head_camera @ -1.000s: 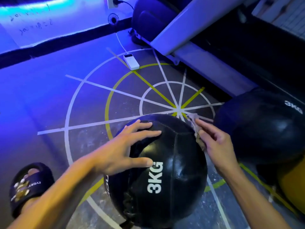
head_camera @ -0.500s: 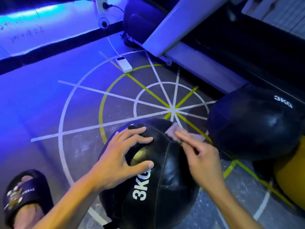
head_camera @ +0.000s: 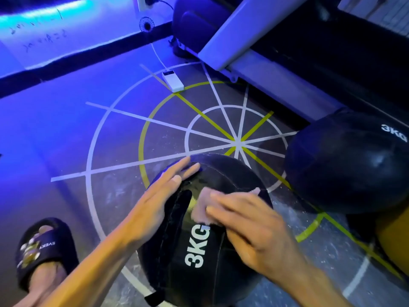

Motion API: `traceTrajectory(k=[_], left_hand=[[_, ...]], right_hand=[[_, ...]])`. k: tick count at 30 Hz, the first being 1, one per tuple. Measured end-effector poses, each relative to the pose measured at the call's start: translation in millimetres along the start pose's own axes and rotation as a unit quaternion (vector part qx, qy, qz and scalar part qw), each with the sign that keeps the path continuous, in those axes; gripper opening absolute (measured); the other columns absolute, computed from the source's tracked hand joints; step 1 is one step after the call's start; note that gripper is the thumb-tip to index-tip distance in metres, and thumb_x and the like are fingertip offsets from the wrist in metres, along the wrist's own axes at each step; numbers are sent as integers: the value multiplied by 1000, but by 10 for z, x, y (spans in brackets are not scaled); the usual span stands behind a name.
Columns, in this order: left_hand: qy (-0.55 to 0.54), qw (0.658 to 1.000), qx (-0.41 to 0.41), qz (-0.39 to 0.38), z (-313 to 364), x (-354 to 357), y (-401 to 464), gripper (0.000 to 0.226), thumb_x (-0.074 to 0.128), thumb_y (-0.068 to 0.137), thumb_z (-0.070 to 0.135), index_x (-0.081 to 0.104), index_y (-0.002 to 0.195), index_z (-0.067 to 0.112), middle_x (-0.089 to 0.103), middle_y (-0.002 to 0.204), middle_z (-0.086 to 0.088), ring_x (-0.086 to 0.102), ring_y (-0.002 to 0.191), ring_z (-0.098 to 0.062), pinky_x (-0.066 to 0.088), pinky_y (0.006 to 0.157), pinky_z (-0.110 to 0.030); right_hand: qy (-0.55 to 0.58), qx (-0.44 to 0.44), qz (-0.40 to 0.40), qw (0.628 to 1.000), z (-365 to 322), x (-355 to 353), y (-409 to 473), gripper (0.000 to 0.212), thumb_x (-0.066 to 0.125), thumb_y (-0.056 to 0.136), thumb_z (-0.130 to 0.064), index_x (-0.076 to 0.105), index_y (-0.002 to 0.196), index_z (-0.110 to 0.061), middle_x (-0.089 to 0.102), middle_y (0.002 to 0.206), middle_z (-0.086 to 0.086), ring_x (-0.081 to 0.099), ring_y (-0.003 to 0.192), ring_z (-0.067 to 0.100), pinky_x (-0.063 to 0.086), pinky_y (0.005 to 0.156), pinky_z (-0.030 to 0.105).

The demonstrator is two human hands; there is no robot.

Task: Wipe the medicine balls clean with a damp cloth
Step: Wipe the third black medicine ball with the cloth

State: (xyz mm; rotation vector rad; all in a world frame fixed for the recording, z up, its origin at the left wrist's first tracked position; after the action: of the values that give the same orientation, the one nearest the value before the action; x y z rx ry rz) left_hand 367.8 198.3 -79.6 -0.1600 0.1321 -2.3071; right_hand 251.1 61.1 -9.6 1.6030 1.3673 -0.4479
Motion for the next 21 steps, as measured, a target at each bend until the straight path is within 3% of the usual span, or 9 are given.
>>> traceTrajectory(k=[2, 5, 6, 8, 11, 13, 16, 18, 21], left_hand=[[45, 999, 10, -11, -1, 24, -3, 46, 37, 108, 27, 42, 154, 25, 57, 149, 12, 42, 146, -10, 26, 124, -44], [55, 998, 7, -3, -41, 22, 14, 42, 34, 112, 21, 44, 153, 25, 59, 147, 12, 42, 146, -8, 25, 124, -44], [44, 999, 5, -1, -42, 44, 27, 41, 34, 113, 19, 44, 152, 24, 59, 146, 11, 42, 145, -8, 25, 124, -44], [32, 999, 9, 3, -35, 40, 61, 42, 35, 111, 22, 45, 152, 24, 59, 147, 10, 43, 146, -9, 24, 124, -46], [14, 1000, -1, 4, -56, 8, 68, 45, 34, 109, 25, 46, 152, 23, 58, 148, 8, 44, 145, -11, 25, 124, -47], [18, 1000, 3, 4, -43, 16, 55, 42, 32, 112, 22, 46, 152, 23, 58, 148, 10, 44, 145, -10, 25, 124, -47], [47, 999, 14, 6, -22, 62, -2, 43, 33, 111, 20, 48, 151, 23, 59, 147, 12, 43, 145, -8, 25, 124, -46], [87, 995, 33, 21, -14, 73, -54, 44, 37, 107, 24, 50, 149, 27, 58, 146, 16, 42, 146, -7, 22, 125, -49], [127, 990, 53, 26, -13, 146, -119, 45, 44, 104, 25, 50, 148, 34, 57, 146, 22, 40, 147, -8, 17, 125, -55]], right_hand=[[-29, 48, -12, 998, 449, 19, -27, 38, 62, 91, 3, 75, 120, -17, 67, 134, -8, 65, 116, 16, 47, 103, 28], [-55, 305, 95, 946, 1185, -392, -34, 35, 65, 91, 2, 79, 111, -24, 72, 123, -13, 70, 111, 15, 51, 100, 33], [-64, 314, 106, 941, 1144, -467, -30, 34, 65, 91, 1, 79, 111, -24, 72, 121, -14, 70, 111, 15, 50, 101, 32], [-16, 206, 96, 974, 680, -357, 98, 31, 66, 91, -1, 78, 112, -21, 71, 123, -15, 67, 112, 11, 48, 101, 25], [4, 25, -27, 999, 228, -6, 150, 40, 62, 87, 2, 76, 118, -19, 68, 131, -14, 63, 111, 9, 49, 97, 28], [-23, 137, 30, 990, 735, -171, 246, 39, 60, 87, -3, 76, 115, -24, 72, 121, -14, 66, 104, 8, 51, 91, 29], [-71, 302, 123, 943, 1378, -624, 250, 31, 63, 91, -5, 74, 110, -27, 74, 110, -6, 71, 96, 26, 54, 91, 38], [-65, 273, 121, 952, 1305, -632, 328, 37, 67, 91, -7, 70, 121, -28, 71, 115, -10, 68, 100, 24, 54, 95, 44], [22, 235, 62, 970, 1049, -441, 424, 61, 76, 86, -10, 58, 142, -25, 67, 127, -14, 63, 115, 7, 48, 105, 29]])
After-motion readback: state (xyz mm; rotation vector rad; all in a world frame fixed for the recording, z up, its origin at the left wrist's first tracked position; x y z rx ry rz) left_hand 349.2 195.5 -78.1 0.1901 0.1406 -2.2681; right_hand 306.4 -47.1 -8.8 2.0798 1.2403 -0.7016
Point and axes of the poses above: each hand's wrist, its own y-axis towards the middle knuckle, its own x-axis out of the palm, z = x × y, the point moved 7 cm from there along y, towards the middle knuckle
